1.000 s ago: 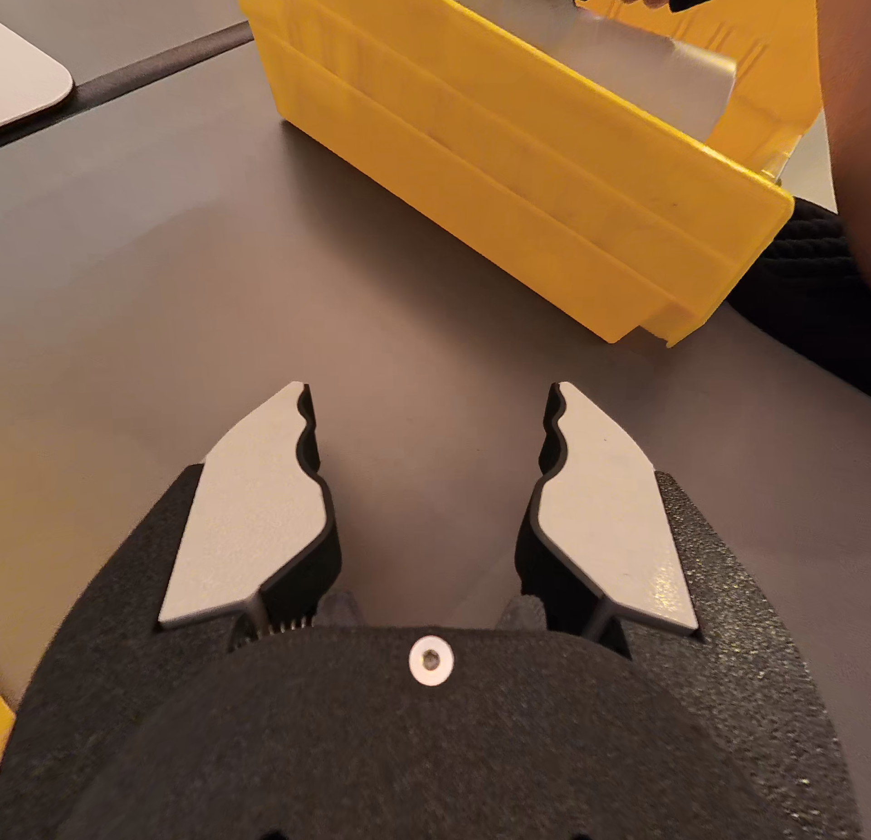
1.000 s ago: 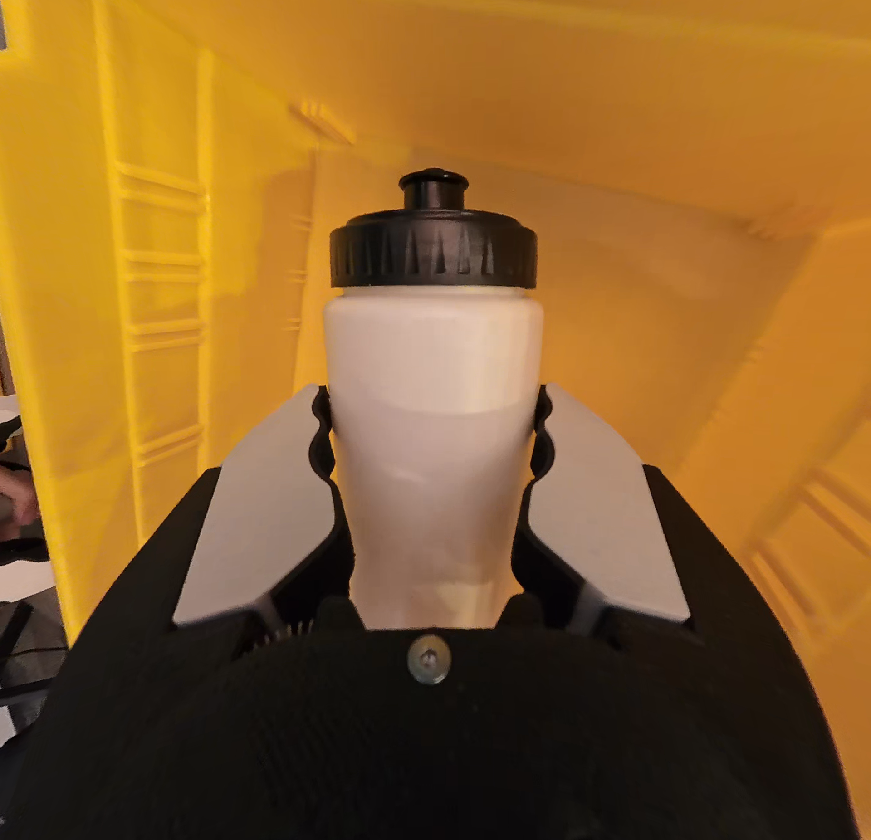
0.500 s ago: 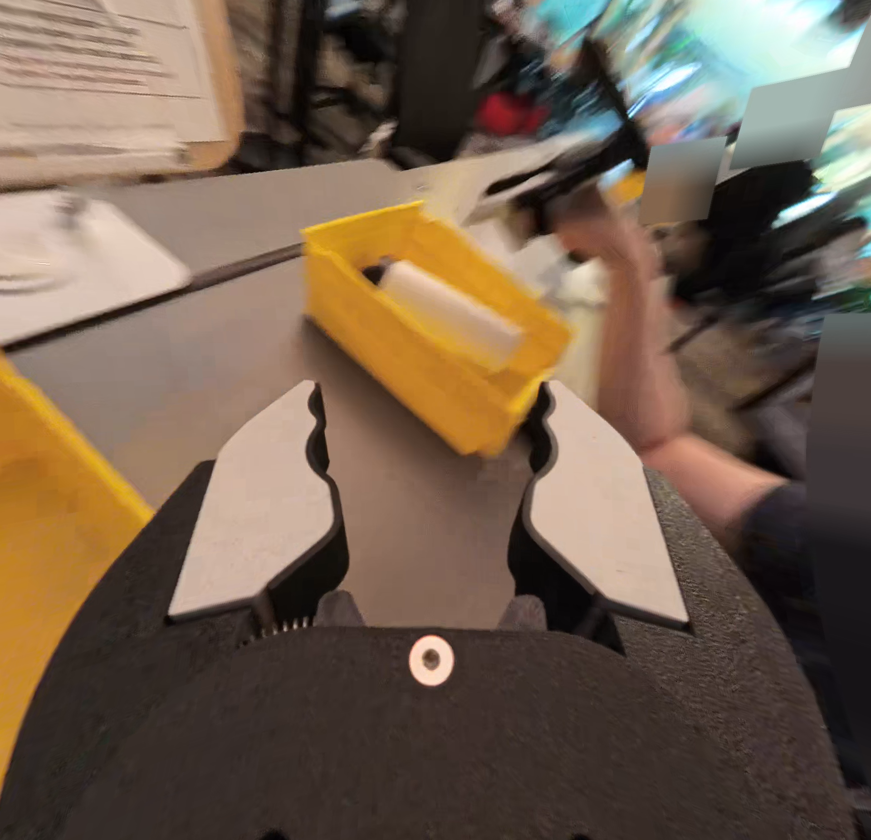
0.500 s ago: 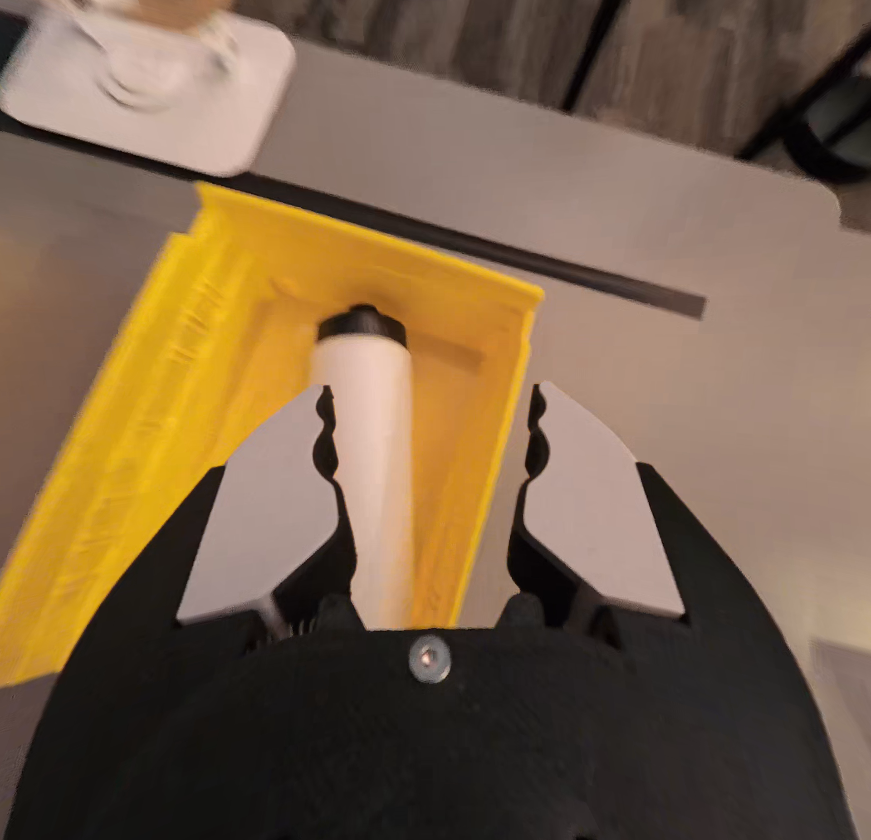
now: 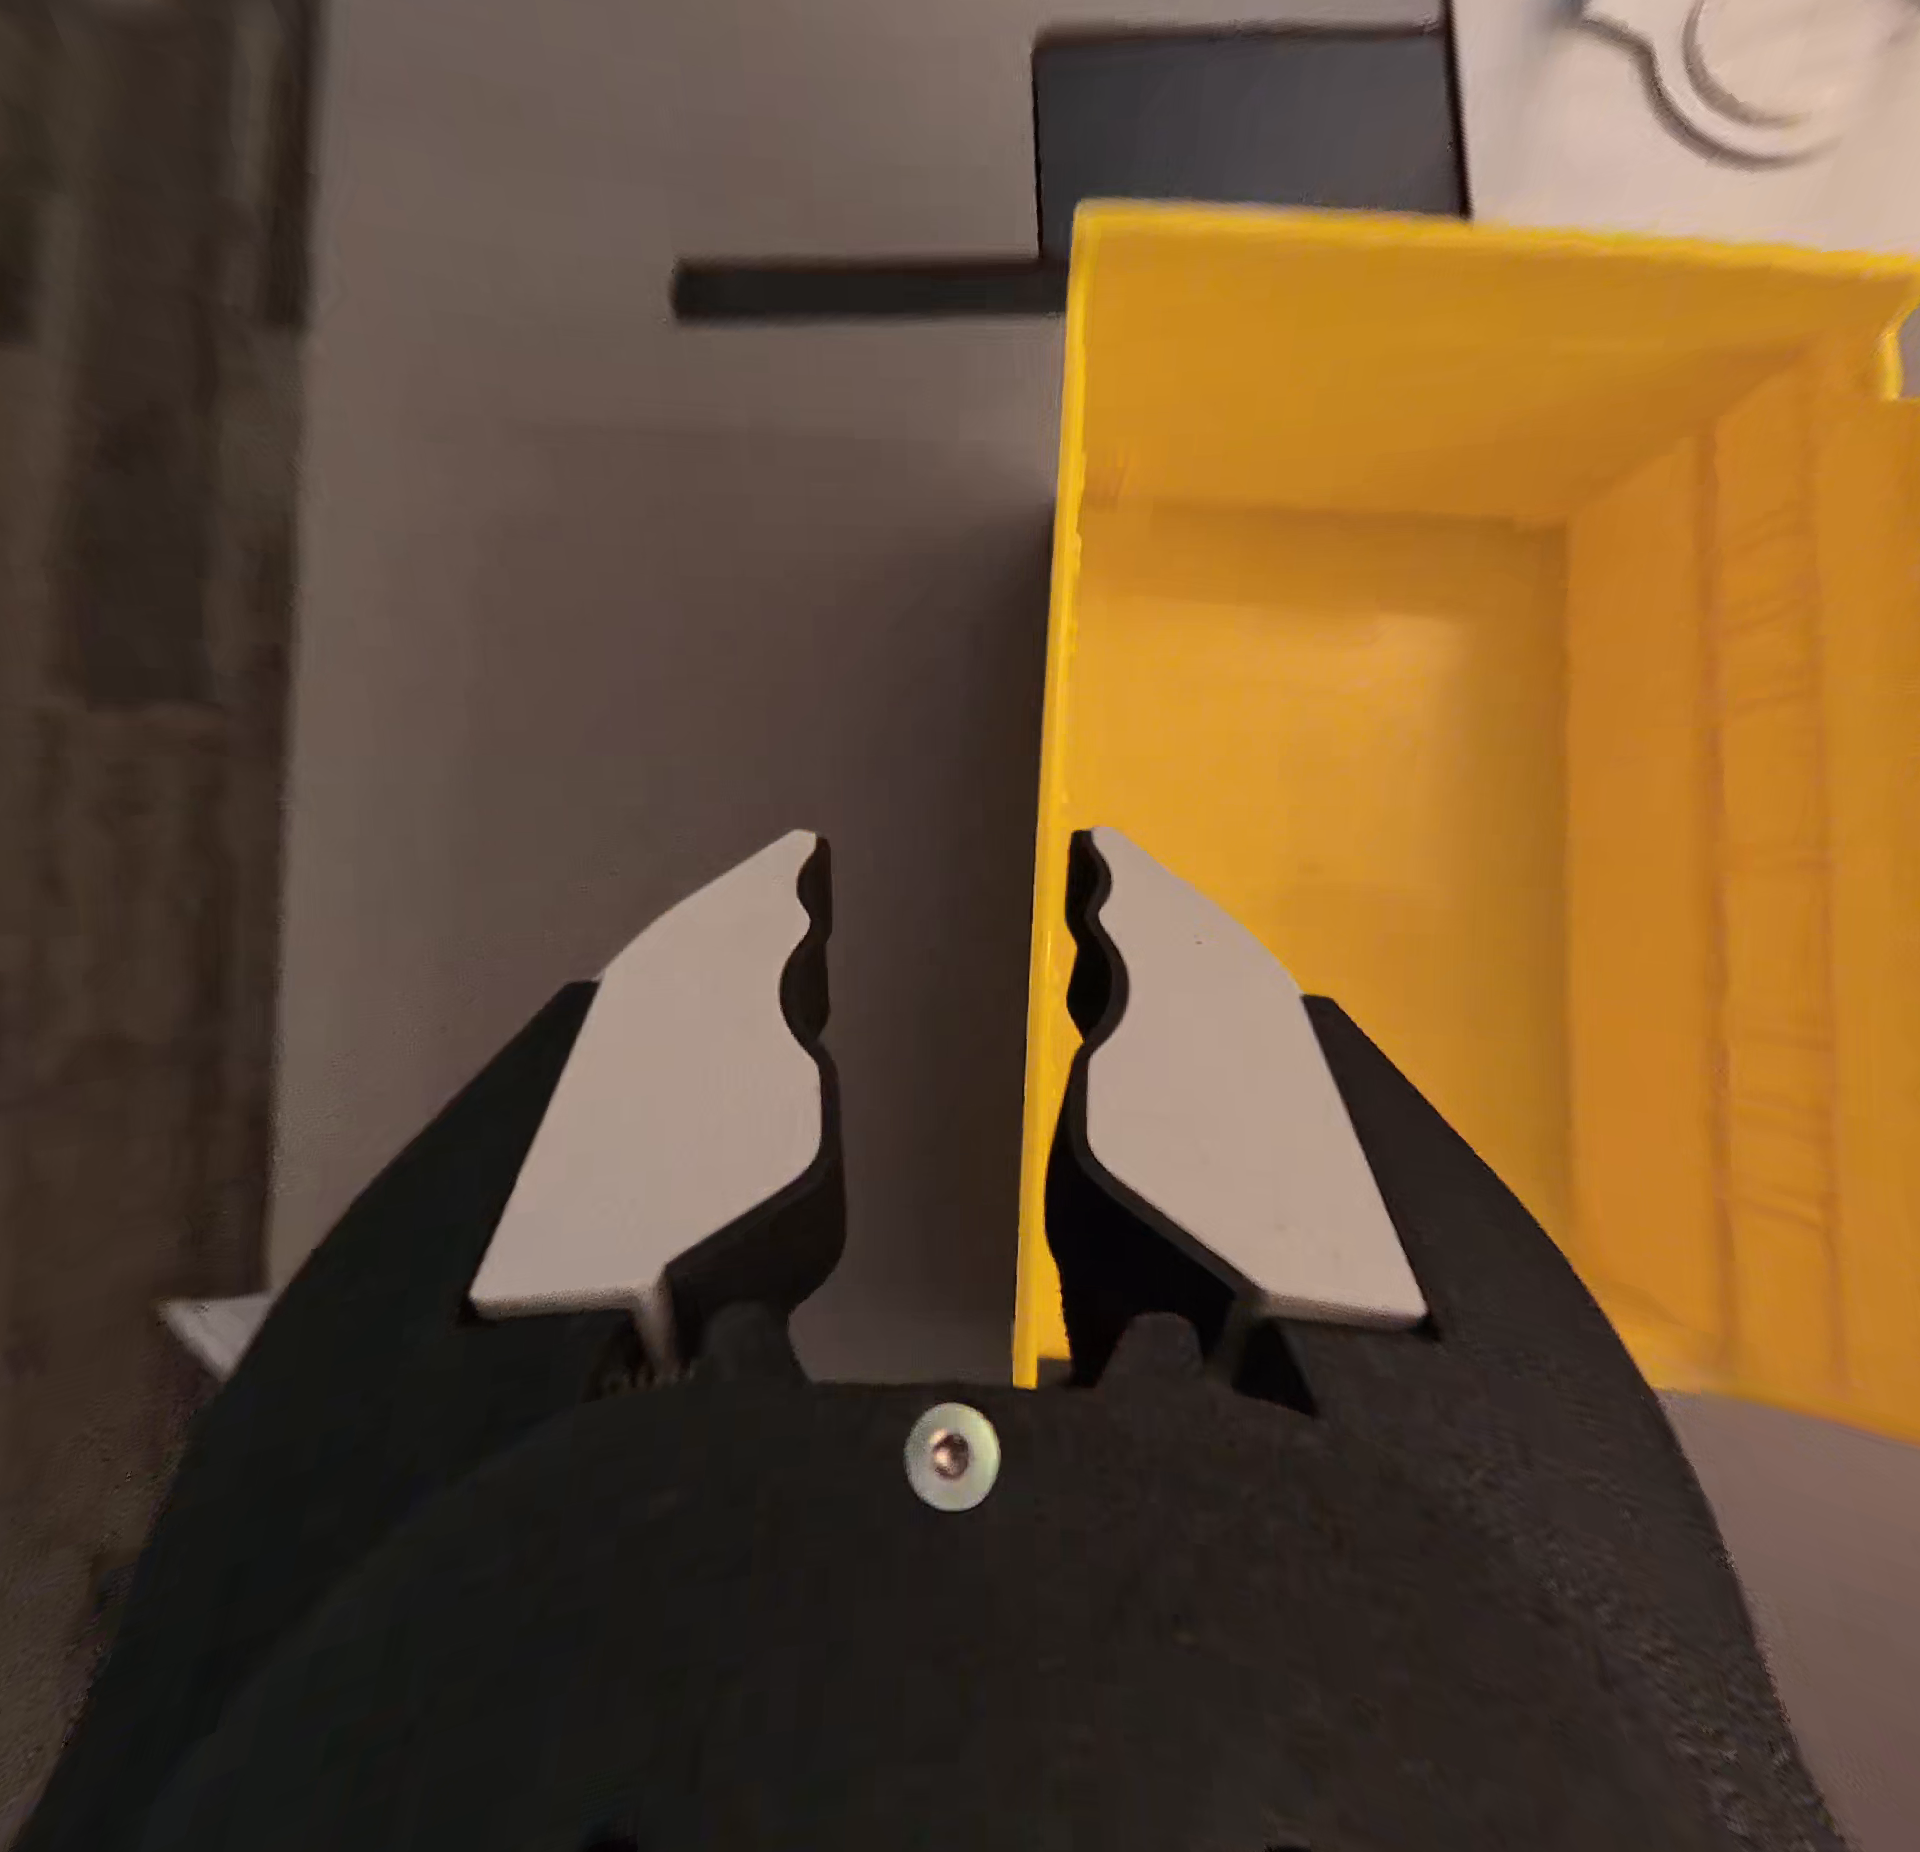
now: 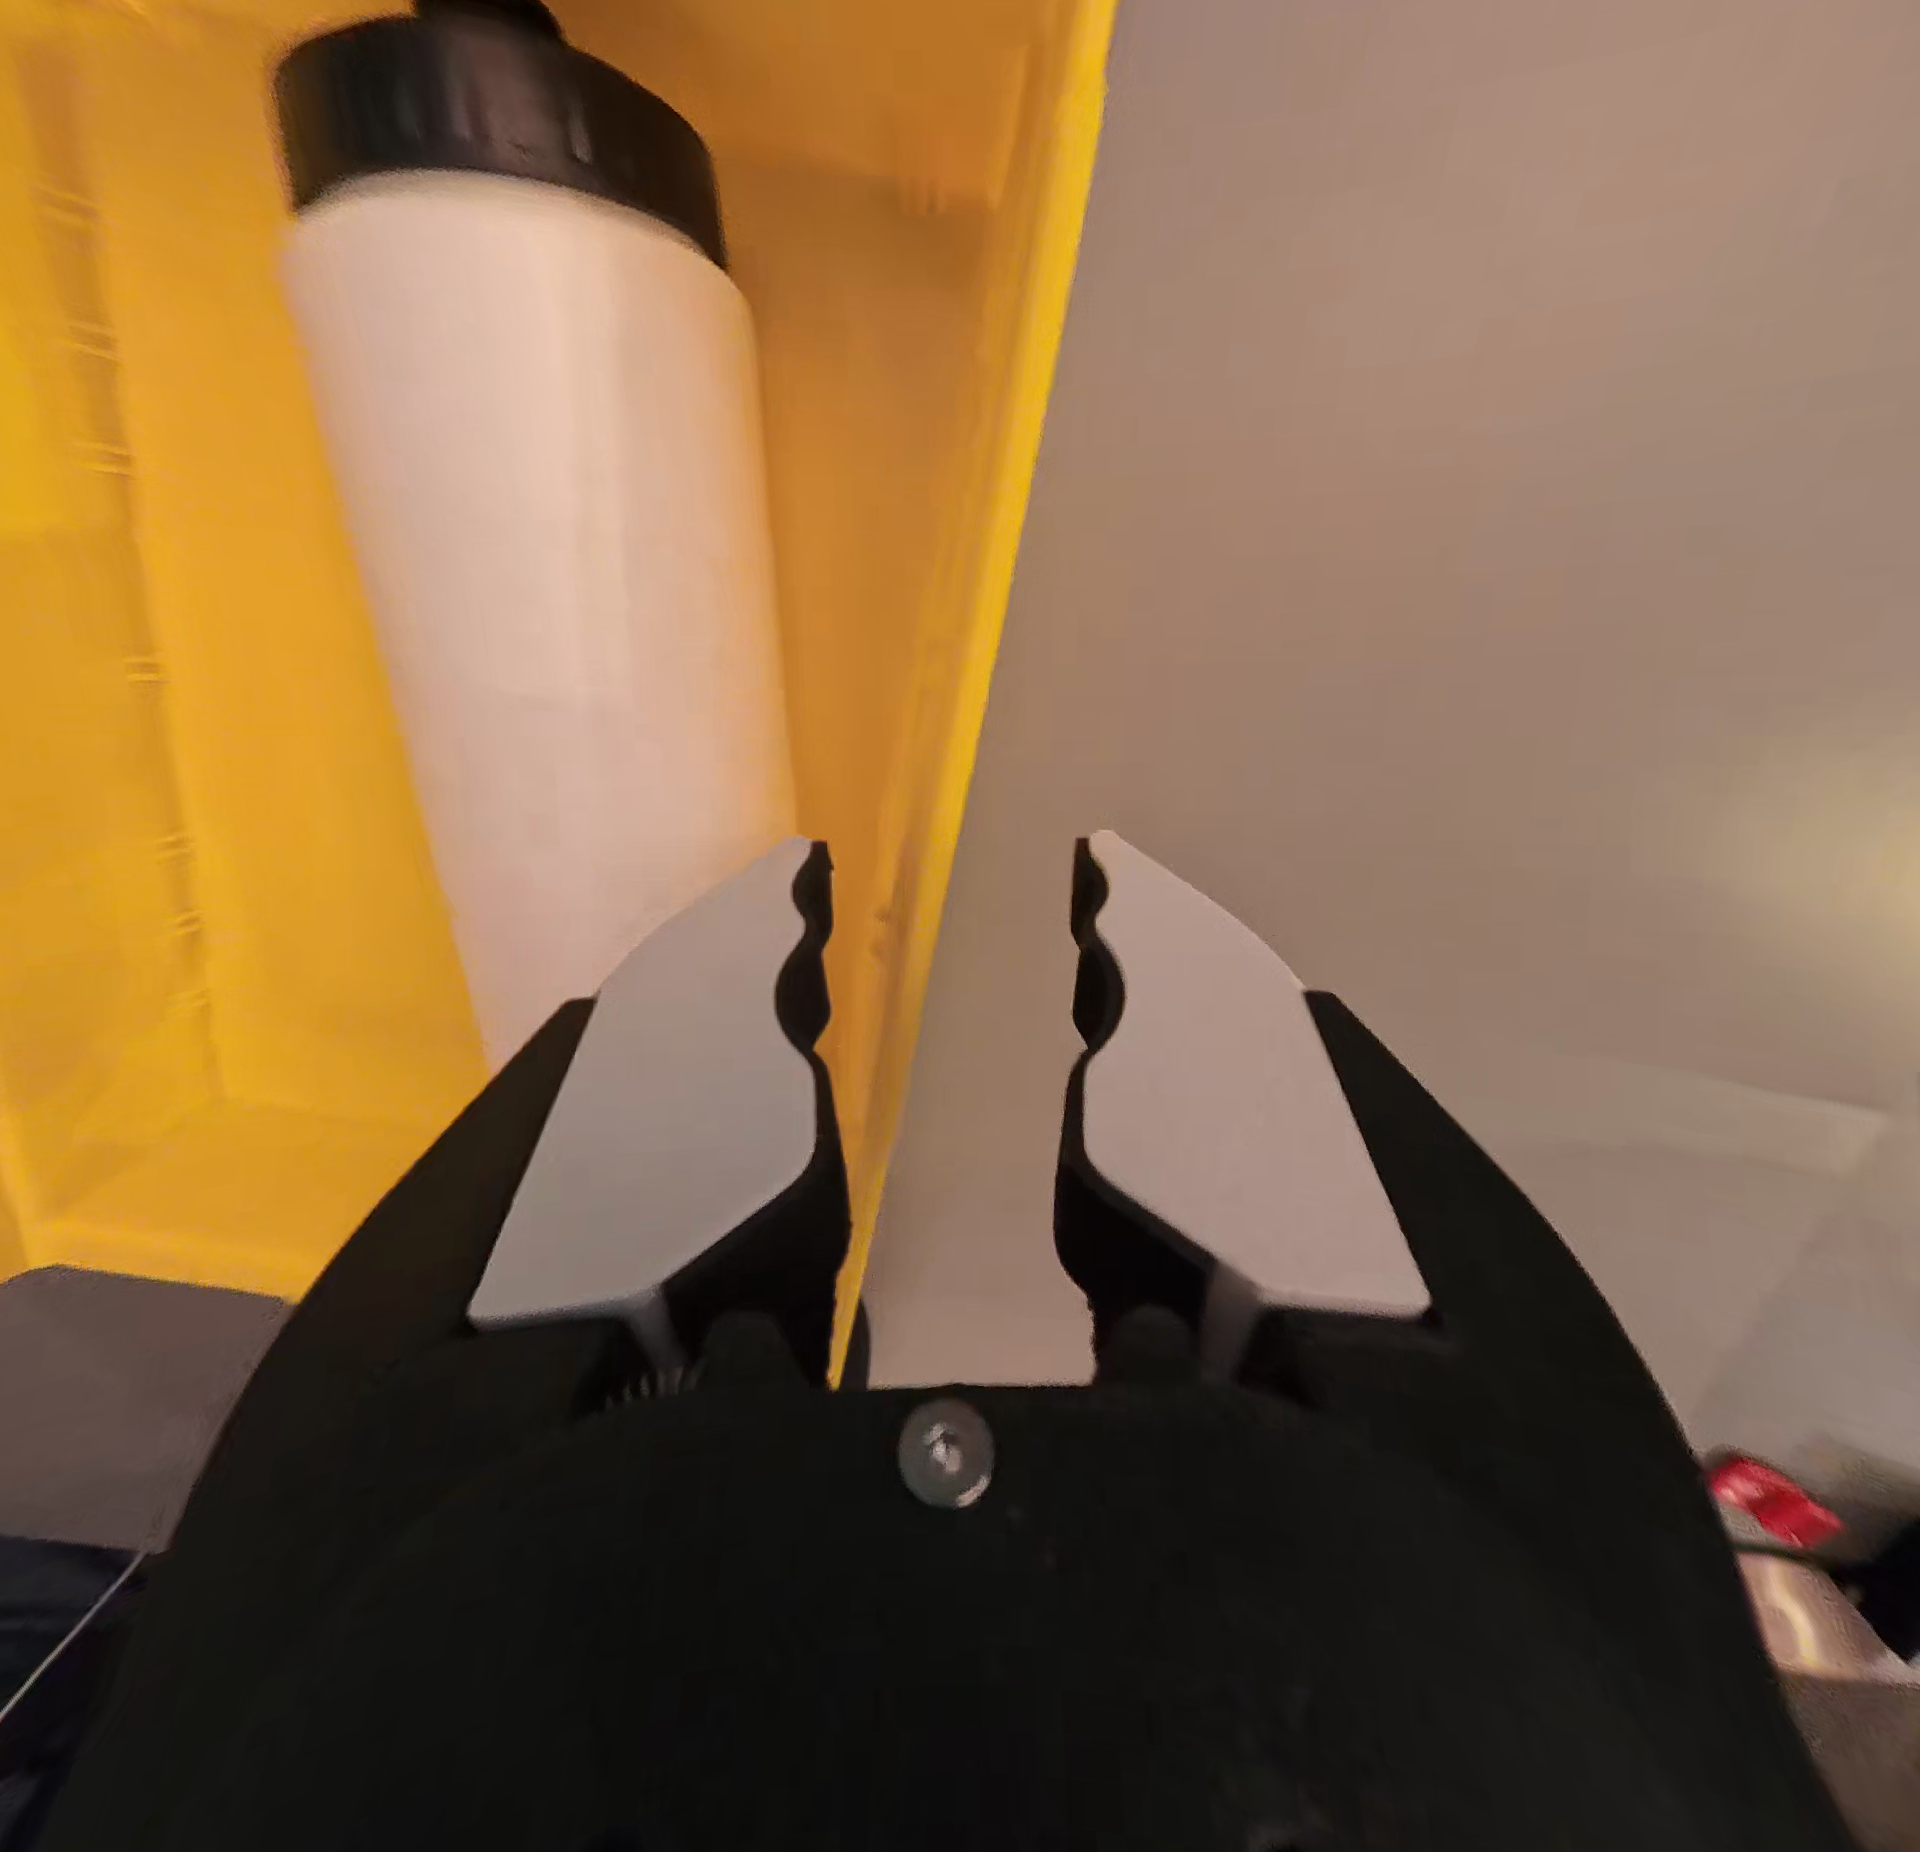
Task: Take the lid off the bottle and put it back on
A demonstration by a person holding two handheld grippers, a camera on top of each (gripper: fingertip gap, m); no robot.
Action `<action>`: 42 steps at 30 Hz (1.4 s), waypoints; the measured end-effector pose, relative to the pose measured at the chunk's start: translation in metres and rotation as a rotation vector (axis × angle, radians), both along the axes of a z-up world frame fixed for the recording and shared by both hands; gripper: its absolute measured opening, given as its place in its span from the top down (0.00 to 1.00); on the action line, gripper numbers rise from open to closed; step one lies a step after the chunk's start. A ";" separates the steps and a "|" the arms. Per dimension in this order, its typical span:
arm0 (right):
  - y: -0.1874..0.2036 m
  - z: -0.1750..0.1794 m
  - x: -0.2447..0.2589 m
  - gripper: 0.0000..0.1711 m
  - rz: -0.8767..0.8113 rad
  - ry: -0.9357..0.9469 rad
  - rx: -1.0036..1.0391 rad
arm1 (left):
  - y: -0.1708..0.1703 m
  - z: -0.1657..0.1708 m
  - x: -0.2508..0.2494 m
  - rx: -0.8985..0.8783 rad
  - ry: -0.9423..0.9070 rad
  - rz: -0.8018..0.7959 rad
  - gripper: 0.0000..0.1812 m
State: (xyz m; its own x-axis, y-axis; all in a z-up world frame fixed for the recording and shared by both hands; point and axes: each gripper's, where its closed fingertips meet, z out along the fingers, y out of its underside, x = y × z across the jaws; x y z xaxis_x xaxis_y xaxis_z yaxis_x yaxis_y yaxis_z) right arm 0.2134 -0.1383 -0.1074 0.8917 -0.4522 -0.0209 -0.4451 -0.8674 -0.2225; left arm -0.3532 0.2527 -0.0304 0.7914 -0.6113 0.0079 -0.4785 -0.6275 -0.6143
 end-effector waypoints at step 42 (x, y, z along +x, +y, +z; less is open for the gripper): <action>0.072 -0.008 -0.075 0.95 -0.170 0.249 0.108 | -0.087 -0.095 0.063 -0.340 0.466 -0.265 0.90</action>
